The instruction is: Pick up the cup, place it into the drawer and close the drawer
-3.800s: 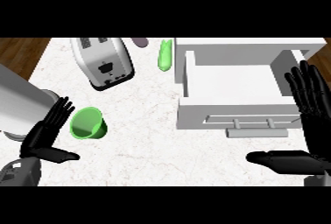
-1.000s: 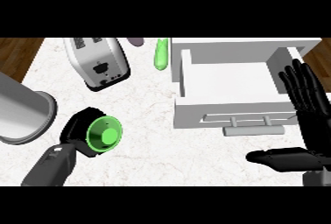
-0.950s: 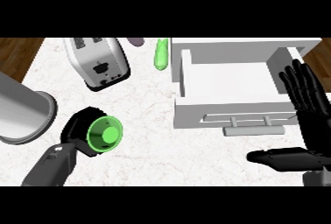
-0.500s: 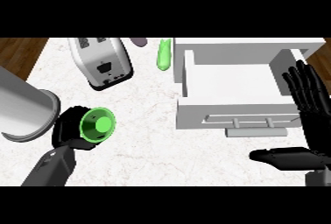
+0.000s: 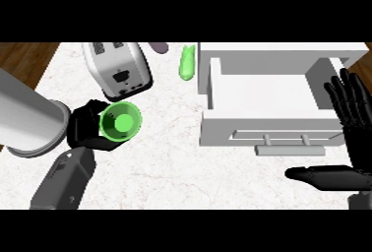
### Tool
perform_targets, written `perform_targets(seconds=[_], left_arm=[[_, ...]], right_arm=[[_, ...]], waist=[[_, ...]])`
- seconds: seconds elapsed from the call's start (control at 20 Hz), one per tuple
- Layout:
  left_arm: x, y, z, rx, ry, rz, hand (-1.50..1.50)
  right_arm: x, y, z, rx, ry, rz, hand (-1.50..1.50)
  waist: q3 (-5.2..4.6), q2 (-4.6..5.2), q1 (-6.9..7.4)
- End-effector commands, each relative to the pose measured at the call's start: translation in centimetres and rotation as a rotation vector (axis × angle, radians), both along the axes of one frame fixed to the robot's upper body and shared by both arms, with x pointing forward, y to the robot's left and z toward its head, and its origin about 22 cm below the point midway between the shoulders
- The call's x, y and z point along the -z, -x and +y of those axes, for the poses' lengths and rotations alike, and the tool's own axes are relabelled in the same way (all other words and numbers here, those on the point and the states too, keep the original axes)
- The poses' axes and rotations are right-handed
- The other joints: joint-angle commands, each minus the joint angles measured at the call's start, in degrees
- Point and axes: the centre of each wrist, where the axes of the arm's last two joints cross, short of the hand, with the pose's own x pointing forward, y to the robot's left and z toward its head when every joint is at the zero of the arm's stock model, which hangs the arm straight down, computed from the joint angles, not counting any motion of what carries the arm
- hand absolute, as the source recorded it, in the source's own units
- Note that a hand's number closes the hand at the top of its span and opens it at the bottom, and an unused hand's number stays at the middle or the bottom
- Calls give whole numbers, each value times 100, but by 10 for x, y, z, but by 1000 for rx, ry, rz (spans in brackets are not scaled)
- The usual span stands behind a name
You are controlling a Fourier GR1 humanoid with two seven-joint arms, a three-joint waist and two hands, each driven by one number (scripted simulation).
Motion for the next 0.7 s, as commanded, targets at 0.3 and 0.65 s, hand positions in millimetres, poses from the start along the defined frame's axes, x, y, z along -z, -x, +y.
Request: perform_targets(seconds=[0.3,0.65], left_arm=[[-113,-55,-77,99,-97,-161,150],[-183,-60,-139,166,-165,-202,150]], right_arm=[[4,14,4,17,-4,6,-150],[-11,9,-6,9,15,12,-150]], waist=[[5,-26,30],[2,-6,-3]])
